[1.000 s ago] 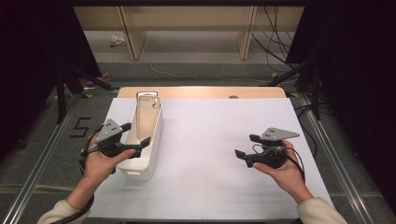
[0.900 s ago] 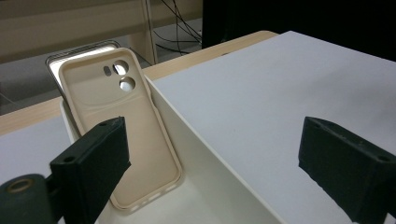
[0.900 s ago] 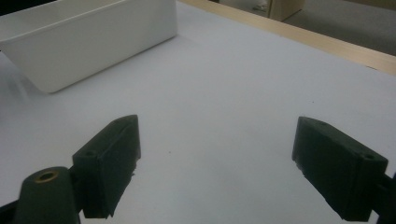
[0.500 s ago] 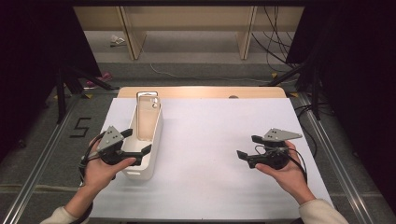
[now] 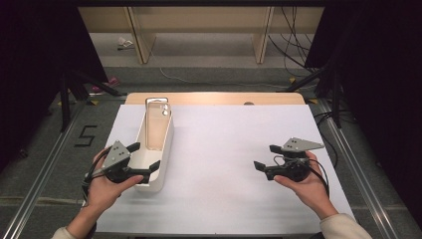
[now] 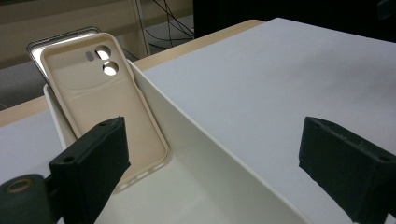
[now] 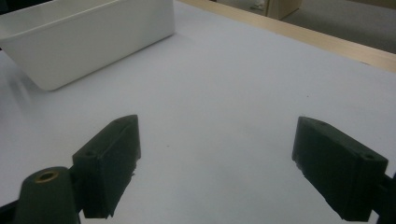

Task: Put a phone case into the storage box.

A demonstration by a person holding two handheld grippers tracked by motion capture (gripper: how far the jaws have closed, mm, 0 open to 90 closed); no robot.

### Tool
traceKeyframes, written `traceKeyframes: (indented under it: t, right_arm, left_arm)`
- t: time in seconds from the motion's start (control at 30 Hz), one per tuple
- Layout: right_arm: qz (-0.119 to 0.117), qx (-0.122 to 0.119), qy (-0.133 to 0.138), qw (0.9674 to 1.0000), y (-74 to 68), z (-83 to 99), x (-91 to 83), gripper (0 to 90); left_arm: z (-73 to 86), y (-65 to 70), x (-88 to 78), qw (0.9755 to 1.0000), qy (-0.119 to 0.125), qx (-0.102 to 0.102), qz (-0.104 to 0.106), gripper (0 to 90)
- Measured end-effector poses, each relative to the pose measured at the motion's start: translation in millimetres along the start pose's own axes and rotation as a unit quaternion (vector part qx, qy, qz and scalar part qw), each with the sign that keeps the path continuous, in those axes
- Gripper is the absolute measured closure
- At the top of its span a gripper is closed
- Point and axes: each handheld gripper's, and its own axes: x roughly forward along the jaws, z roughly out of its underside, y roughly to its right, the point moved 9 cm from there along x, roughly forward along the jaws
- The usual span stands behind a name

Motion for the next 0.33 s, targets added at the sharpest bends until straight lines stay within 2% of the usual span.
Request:
traceKeyframes:
  t: [0.33]
  right_arm:
    - [-0.002, -0.001, 0.001, 1.0000, -1.3, -0.5, 0.7, 16.1]
  left_arm:
    - [0.7, 1.9, 0.9, 1.0000, 0.001, 0.002, 0.001, 8.0]
